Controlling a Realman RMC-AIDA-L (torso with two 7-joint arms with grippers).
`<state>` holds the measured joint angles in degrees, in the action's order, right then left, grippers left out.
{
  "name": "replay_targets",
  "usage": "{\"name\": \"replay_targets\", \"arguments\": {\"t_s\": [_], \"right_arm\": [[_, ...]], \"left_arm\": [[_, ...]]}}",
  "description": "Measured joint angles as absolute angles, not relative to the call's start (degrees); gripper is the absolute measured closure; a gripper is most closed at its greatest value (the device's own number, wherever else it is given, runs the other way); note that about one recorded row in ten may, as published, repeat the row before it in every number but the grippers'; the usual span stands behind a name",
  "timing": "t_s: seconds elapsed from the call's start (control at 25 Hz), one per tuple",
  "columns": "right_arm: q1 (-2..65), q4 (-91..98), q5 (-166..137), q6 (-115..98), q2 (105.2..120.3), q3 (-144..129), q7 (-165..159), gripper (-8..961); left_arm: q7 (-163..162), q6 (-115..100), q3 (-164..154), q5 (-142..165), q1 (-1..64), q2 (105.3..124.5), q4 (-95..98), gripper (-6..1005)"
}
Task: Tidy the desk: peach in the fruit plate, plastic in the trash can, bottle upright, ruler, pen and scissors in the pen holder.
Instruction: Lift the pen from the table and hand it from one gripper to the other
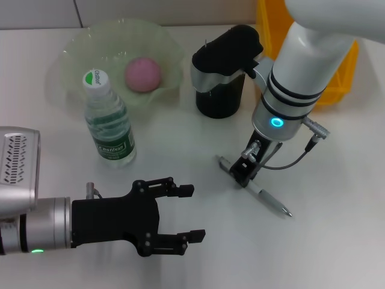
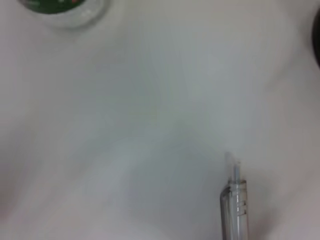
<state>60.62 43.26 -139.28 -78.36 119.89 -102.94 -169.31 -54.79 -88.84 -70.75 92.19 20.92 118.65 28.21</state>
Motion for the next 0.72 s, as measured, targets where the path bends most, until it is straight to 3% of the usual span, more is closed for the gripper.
{"name": "replay_targets", "arguments": {"t_s": [0.32,0.6,0.64,0.72], "right_arm": [[55.4,57.0,-143.2,-82.4,119.46,-96.4,-169.3,823],[44.2,87.9,-146.7,-83.4,119.26,-82.0,-165.0,822],[39.4,95.6,-144.0,-77.8,119.46,-79.5,-161.8,822],[36.7,98.4,-141.6,-73.4,119.54,-79.0,-159.4,822]], "left_arm": [[-54.9,-89.2,-70.7,92.1,21.0,118.59,28.2,201],[-54.9,-89.2,-70.5,91.9,21.0,118.56,28.2,202],[-54.9,-89.2,-70.5,91.9,21.0,118.56,28.2,202],[-54.9,-89.2,-70.5,91.9,21.1,118.56,28.2,201]]}}
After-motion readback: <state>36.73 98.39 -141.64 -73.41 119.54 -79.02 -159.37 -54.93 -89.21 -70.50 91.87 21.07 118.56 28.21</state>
